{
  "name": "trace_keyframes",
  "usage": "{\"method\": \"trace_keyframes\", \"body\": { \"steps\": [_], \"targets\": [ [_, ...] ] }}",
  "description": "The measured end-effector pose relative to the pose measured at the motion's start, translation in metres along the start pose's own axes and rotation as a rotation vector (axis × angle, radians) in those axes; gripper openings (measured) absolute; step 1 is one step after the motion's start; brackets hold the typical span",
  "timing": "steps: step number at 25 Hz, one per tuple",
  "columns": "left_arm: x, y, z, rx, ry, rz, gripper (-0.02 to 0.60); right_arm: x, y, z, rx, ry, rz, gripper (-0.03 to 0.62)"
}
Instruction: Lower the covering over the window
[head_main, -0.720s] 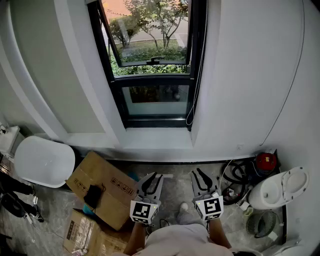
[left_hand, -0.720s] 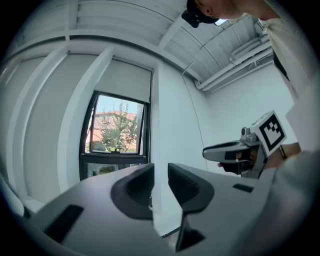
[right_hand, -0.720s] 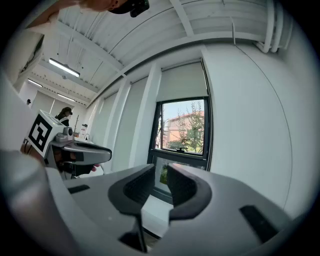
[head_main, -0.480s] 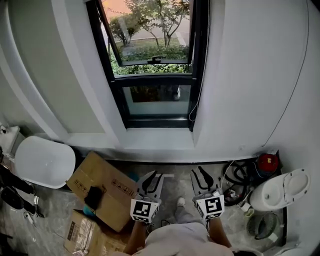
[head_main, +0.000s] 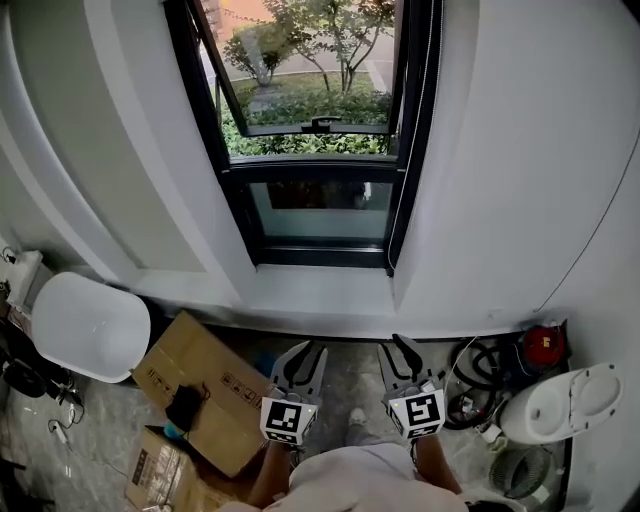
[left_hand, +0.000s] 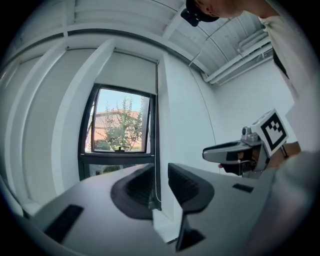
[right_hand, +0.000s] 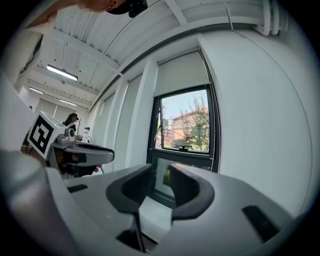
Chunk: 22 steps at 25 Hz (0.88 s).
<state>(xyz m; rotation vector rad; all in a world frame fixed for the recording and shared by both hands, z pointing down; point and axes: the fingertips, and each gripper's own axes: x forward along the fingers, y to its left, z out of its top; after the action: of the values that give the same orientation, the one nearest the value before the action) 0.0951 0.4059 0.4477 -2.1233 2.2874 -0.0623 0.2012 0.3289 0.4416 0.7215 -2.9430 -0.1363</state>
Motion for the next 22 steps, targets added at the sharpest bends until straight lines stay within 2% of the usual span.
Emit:
{"method": "trace_keyframes", "body": {
  "steps": [12,22],
  "targets": [
    [0.101,0.014,0.009,0.012,0.013,0.007,0.091,0.070,-0.074,-0.001,0.013,0.010,0.029,0.094],
    [0.158,0.014,0.007,0.015,0.023,0.015,0.091,0.106,-0.118,-0.011,0.023,0.024,0.051,0.094]
  ]
}}
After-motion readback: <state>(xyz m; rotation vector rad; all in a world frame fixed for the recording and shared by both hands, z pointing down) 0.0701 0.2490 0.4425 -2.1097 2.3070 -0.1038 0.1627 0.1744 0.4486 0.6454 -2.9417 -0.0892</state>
